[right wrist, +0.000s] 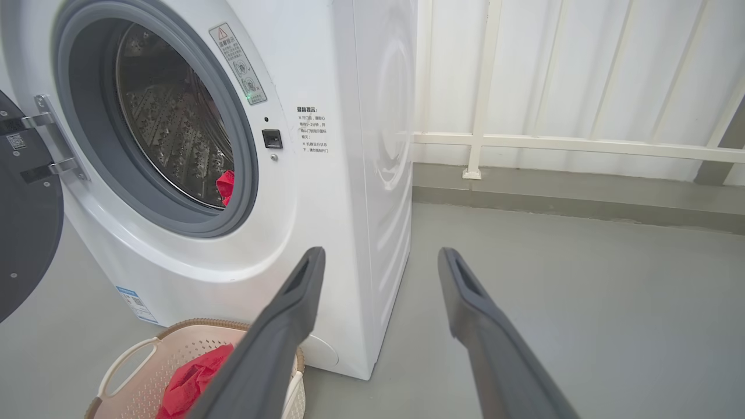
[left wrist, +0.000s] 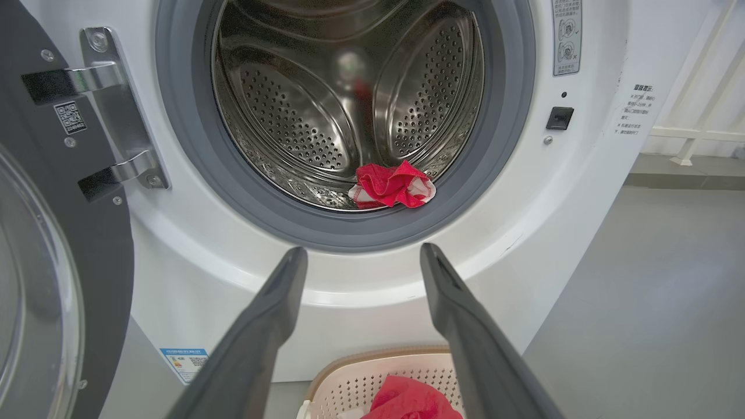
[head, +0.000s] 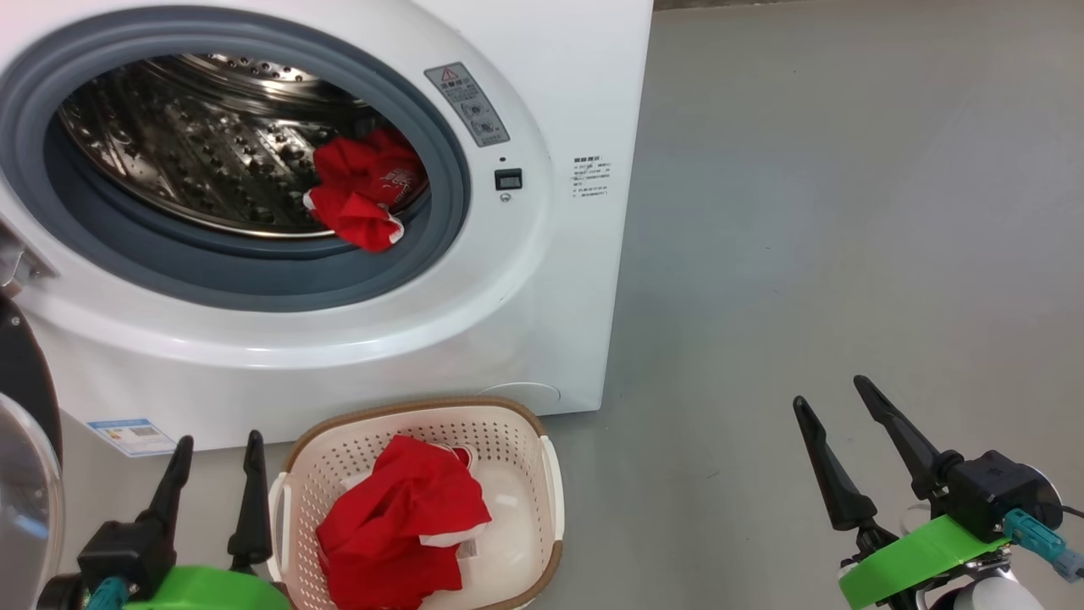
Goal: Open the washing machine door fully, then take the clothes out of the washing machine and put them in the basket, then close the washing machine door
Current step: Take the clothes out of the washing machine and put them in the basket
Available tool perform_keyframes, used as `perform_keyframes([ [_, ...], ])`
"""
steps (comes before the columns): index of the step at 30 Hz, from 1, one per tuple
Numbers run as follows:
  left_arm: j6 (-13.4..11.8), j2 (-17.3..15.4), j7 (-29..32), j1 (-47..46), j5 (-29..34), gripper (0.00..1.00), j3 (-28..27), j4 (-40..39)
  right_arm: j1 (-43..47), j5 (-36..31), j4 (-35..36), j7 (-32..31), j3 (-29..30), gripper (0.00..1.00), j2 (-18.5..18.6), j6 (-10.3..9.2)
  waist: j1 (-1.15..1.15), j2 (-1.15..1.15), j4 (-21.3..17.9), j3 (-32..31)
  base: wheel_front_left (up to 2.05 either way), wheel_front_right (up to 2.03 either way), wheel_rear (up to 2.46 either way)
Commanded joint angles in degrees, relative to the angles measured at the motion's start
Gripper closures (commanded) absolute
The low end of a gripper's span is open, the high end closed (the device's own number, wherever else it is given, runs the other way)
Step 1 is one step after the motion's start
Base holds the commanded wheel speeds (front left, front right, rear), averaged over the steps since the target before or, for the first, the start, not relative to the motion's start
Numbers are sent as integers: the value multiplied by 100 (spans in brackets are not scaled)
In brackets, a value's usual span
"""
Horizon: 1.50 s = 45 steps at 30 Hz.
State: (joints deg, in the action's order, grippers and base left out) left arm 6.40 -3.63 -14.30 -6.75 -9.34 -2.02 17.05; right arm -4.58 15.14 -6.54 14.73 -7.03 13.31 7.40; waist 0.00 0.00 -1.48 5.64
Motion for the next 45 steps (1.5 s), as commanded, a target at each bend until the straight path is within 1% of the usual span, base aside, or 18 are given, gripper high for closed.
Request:
perform_keyframes([
  [1,42,-90,-70,37,47,0,-231,-261,40,127,161,27,-93,0,99,9,0,0,10,-9,0,0,0],
  [15,25,36,-70,587,19,0,-302,-1055,193,106,226,27,63,0,77,9,0,0,29,-11,0,0,0],
  [25,18,65,-70,545,-114,0,-242,-1081,127,78,261,27,87,0,20,9,0,0,35,153,0,0,0],
  [31,59,49,-70,113,-251,0,-145,-827,-9,51,299,27,77,0,-37,9,0,0,16,387,0,0,0],
  [34,80,-32,-70,-249,-333,0,-67,-578,-100,45,316,27,73,0,-62,9,0,0,-12,548,0,0,0],
  [39,100,-297,-63,-1057,-442,0,183,125,-240,23,350,27,84,0,-131,9,0,0,-75,821,0,0,0],
  [45,106,-596,2,-2299,-729,0,574,1108,-458,-5,389,27,41,0,-214,9,0,0,-222,1206,0,0,0],
])
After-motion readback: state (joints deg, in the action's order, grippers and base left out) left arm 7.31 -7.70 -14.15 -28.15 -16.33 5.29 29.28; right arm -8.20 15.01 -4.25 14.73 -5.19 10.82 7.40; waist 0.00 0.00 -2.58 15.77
